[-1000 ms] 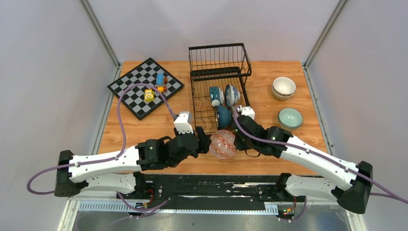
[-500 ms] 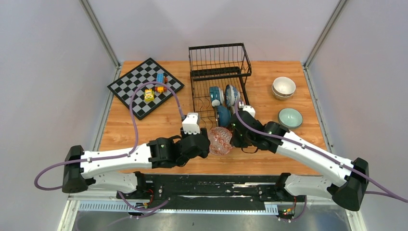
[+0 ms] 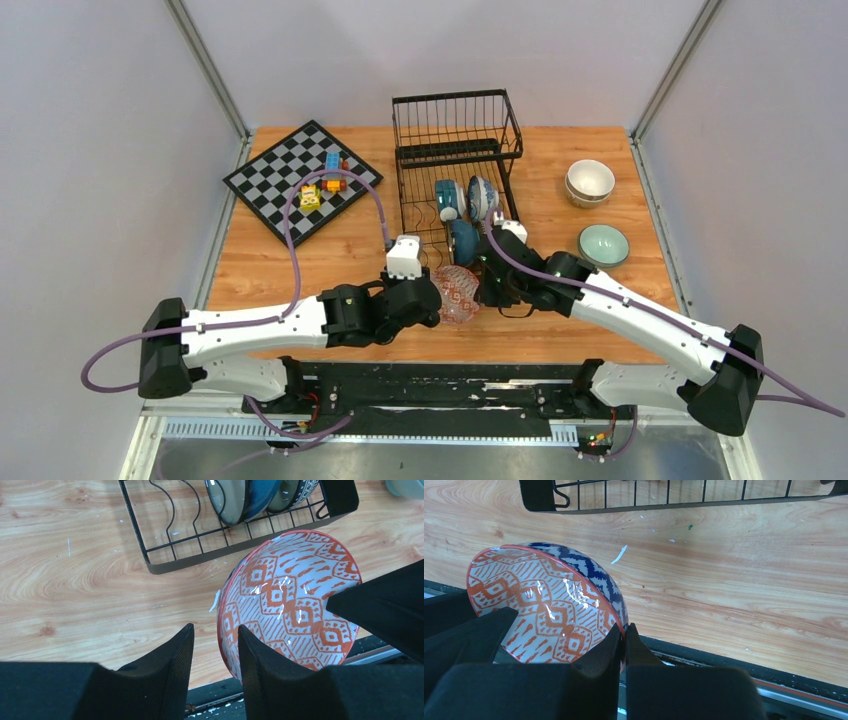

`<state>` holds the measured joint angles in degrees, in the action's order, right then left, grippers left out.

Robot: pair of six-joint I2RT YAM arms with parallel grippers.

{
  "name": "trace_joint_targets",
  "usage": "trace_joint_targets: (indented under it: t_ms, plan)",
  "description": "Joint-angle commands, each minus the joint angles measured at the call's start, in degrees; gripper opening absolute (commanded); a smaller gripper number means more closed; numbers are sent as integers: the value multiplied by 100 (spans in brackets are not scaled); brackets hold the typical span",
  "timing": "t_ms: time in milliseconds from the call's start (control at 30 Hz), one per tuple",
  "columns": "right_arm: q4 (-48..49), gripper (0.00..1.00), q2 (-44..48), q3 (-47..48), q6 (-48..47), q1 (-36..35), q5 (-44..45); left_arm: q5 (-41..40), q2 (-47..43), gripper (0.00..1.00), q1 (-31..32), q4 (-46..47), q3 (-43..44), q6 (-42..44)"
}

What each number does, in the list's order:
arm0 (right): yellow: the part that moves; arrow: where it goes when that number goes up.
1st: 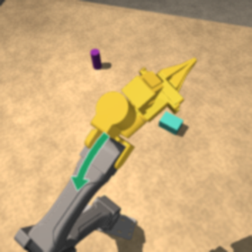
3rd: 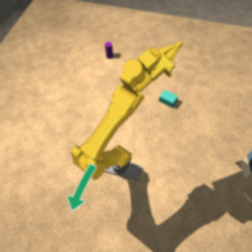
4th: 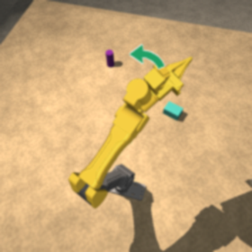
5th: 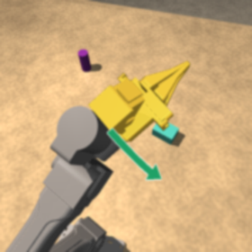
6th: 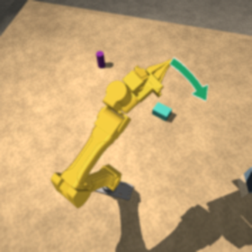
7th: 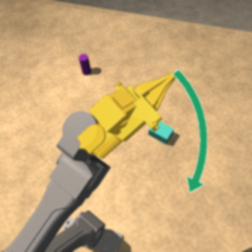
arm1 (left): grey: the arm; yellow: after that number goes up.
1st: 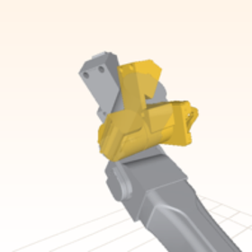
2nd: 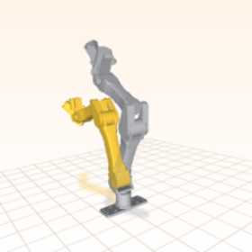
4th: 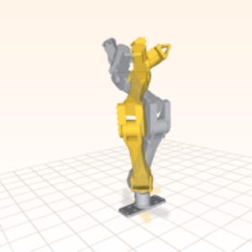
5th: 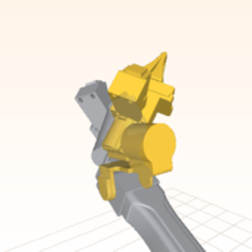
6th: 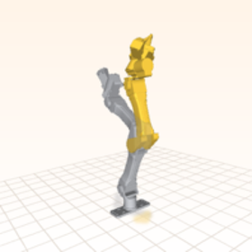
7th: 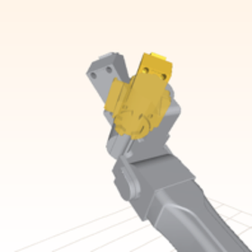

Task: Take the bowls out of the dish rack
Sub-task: Place the bowl at the center of the board.

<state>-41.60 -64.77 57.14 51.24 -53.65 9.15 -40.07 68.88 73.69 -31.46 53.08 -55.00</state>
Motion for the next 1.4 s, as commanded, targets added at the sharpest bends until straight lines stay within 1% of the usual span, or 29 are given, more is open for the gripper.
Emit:
trace_joint_targets:
  t_ms: [0,167,400,633,700,733,800,900,967,1000,1067,1100,1167,1300,1367]
  plan:
    - [200,0,55,10,90,67,-112,23,47,38,-89,186,81,-1]
    - [214,0,-23,37,28,65,-161,85,61,26,-118,269,93,58]
    - [214,0,-48,82,-51,63,-194,148,87,0,-118,300,93,60]
    - [264,0,-31,107,-237,62,-291,178,64,0,-117,360,36,56]
    - [304,9,-35,148,-350,61,-365,183,31,0,-118,362,37,73]
    - [314,17,-42,190,-412,60,-414,183,6,0,-118,374,36,88]
    - [343,33,-28,281,-561,57,-542,148,-68,0,-118,375,29,111]
    - [401,63,23,438,-832,63,-783,27,-205,0,-127,339,13,157]
    - [352,79,40,630,-1120,65,-1069,-96,-293,0,-150,214,26,181]
    - [254,86,58,750,-1220,66,-1117,-131,-344,0,-186,152,35,195]
    - [67,96,184,946,-1441,65,-1046,-133,-500,0,-328,86,-21,240]
    - [-2,99,269,1022,-1555,65,-997,-121,-584,0,-399,72,-62,263]
    - [-110,99,483,1128,-1788,65,-918,-98,-801,0,-569,29,-131,313]
    - [-171,99,966,1182,-2657,65,-197,-342,-1457,0,-958,-328,-250,460]
    - [-137,99,1279,1045,-2963,66,187,-479,-1859,0,-1227,-557,-360,547]
